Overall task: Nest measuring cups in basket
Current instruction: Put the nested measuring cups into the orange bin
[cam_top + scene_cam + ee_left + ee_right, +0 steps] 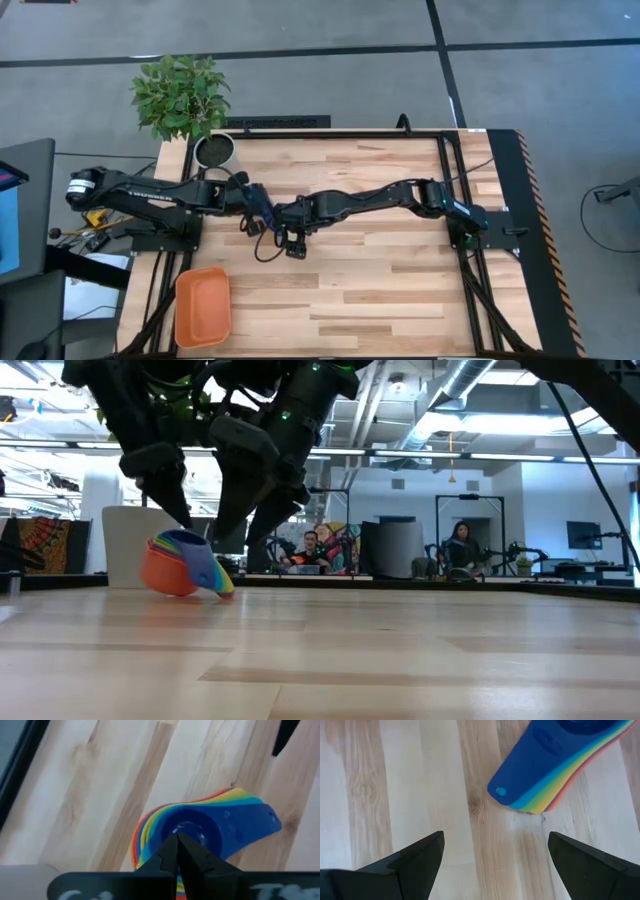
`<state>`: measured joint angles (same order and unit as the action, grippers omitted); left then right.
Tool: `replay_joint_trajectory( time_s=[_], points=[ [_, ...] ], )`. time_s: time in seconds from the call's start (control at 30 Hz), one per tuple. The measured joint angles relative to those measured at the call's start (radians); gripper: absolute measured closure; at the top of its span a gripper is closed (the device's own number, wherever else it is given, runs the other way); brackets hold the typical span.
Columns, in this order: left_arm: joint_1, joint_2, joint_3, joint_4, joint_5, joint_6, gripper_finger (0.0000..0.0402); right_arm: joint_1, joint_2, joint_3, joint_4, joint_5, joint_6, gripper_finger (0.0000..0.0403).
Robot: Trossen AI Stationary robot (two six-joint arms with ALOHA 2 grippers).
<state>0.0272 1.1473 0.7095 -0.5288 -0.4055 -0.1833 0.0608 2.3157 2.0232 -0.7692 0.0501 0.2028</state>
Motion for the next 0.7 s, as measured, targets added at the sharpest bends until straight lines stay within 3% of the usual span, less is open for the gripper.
replay_joint_trajectory(
  time_s=[0.17,0.7],
  points=[
    [0.027,0.000,-0.043,0.050,0.025,-0.003,0.0401,0.012,0.000,0.000,0.002,0.001,-0.006,0.0024],
    [0.053,-0.049,-0.038,-0.007,0.024,-0.028,0.0401,0.003,0.000,0.000,0.017,0.002,-0.041,0.0024]
  ],
)
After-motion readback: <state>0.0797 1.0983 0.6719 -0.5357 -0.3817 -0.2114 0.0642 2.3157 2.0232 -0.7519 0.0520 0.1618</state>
